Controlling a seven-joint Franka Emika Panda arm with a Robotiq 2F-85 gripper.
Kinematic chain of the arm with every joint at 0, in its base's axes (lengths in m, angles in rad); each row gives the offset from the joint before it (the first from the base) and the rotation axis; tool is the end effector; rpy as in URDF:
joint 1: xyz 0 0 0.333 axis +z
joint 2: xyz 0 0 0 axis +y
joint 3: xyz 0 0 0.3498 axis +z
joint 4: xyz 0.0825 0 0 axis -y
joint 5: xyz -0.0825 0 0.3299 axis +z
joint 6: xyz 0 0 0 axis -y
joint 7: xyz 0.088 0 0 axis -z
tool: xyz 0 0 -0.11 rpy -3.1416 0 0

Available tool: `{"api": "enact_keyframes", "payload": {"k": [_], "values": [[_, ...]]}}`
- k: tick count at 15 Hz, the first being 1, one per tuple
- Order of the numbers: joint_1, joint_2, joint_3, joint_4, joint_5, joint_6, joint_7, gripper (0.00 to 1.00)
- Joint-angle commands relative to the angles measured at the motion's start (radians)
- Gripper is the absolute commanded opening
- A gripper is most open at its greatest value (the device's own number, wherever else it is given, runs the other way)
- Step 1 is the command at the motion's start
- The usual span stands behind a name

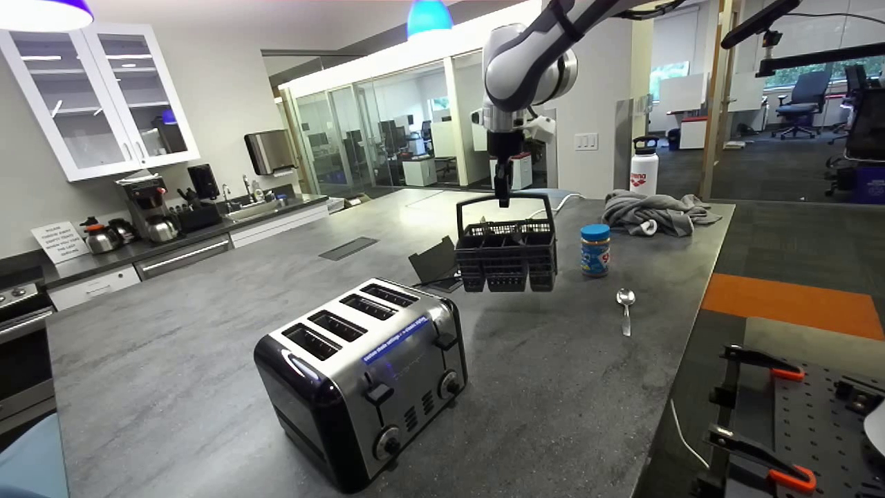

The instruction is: Turn over the cutlery basket

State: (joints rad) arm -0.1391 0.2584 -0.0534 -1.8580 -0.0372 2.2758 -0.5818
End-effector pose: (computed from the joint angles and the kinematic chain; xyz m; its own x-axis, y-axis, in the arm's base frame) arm 0.5876 -0.1128 0.4550 0.9075 0.4061 0.1073 0.3929 -0.9110 0.1250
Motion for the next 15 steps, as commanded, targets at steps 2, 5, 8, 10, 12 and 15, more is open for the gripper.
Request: {"api": "enact_keyframes", "payload": {"k": [2, 5, 8, 10, 12, 15], "values": [[-0.035, 0.005, 0.034, 0.1, 0.033, -0.126, -0.282, 0.03], [-0.042, 0.028, 0.036, 0.143, 0.04, -0.166, -0.468, 0.03], [-0.054, 0.059, 0.039, 0.178, 0.061, -0.166, -0.656, 0.03], [-0.063, 0.082, 0.04, 0.194, 0.063, -0.152, -0.775, 0.03], [-0.078, 0.102, 0.047, 0.203, 0.09, -0.134, -0.899, 0.03], [-0.103, 0.135, 0.062, 0.224, 0.168, -0.129, -1.043, 0.03]]}}
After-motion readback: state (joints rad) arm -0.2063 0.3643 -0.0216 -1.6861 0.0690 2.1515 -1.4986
